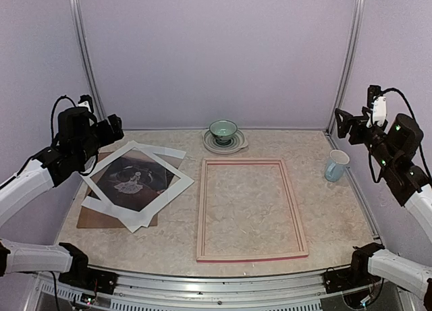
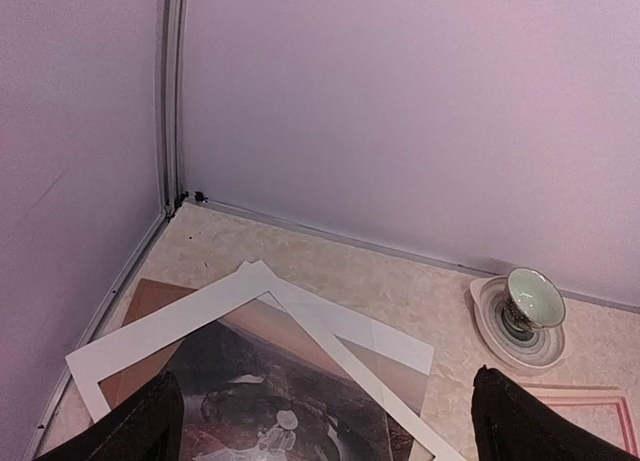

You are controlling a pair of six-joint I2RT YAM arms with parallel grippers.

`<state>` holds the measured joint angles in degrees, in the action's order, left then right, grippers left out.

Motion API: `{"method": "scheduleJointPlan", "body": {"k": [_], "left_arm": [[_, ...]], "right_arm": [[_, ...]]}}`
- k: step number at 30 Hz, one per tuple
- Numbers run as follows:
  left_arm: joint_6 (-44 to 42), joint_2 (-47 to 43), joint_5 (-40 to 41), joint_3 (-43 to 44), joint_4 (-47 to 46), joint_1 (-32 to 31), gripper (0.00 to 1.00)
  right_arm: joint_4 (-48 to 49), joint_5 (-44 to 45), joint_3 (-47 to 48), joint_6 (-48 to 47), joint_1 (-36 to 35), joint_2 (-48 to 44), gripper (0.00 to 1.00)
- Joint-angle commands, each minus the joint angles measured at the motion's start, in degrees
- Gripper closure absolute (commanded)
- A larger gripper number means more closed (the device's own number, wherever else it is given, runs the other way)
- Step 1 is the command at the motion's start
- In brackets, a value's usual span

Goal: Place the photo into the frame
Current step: Pick up the glass panel from the mat board.

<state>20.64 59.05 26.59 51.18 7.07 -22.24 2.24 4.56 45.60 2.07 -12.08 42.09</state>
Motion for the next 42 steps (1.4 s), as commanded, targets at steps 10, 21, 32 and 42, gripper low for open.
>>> {"method": "scheduleJointPlan", "body": {"k": [10,21,32,42], "left_arm": [[2.8,-0.5,-0.3,0.4,1.1,0.3,0.01],[5.6,3.0,-7.0,0.4,0.7,2.1,0.01],[5.9,7.2,-9.1,0.9,1.7,0.8,0.01],[6.3,17.4,-3.2,7.2,12.1,-5.3,0.01]], "right_arm": [[-1.1,-12.2,3.0,8.7,1.4,2.9,0.01],[-2.4,-27.0,5.0,19.8,0.6,15.2,0.01],[-2.5,-24.5,10.8,24.4,-11.3,33.2,0.01],[-1.3,-23.3,22.9,24.2,-25.0,51.3,0.01]]}}
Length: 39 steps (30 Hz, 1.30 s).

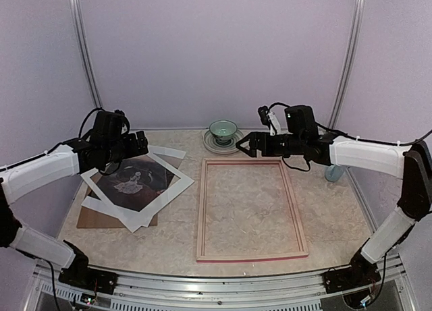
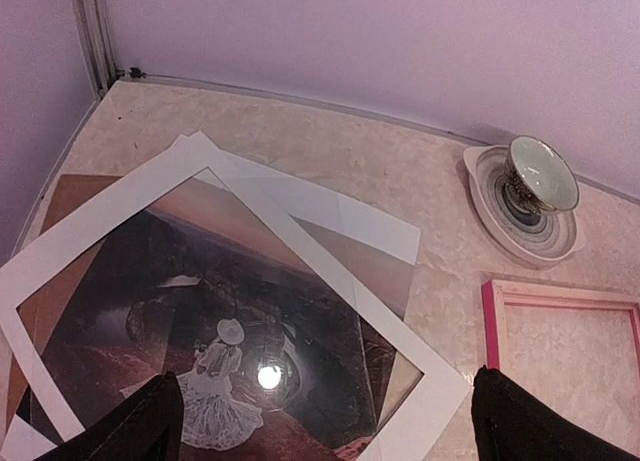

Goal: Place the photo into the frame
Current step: Pick up the glass panel from the mat board.

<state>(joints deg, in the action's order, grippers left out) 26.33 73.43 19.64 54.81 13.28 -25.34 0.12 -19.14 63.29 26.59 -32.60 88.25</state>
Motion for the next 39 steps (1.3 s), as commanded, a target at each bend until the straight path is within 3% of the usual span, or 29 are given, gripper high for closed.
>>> {"method": "scheduleJointPlan", "body": {"k": [1,5,12,22,39], "left_arm": [[1.2,4.1,4.4,4.0,6.9,-2.7,0.01],[6.3,5.0,2.3,2.0,8.3,-3.0,0.01],[16.8,-0.4,0.3,-8.9,2.1,-3.1,0.01],[24.2,-5.4,1.7,-17.6,-1.9,-2.7,0.02],[34.1,-8.1,0.6,-27.0,-7.1,-2.5,0.08]], "right_arm": [[0.6,0.3,6.6,-0.4,-5.7,6.9,0.01],[-0.3,-0.4,13.8,0.4,-10.8,15.0,0.01],[-8.0,-1.7,30.6,0.6,-18.5,29.7,0.01],[-12.5,-6.2,45.2,6.1,-21.9,44.4,0.01],[-10.5,-13.3,47.7,17.8,-22.6,51.2,0.02]]}}
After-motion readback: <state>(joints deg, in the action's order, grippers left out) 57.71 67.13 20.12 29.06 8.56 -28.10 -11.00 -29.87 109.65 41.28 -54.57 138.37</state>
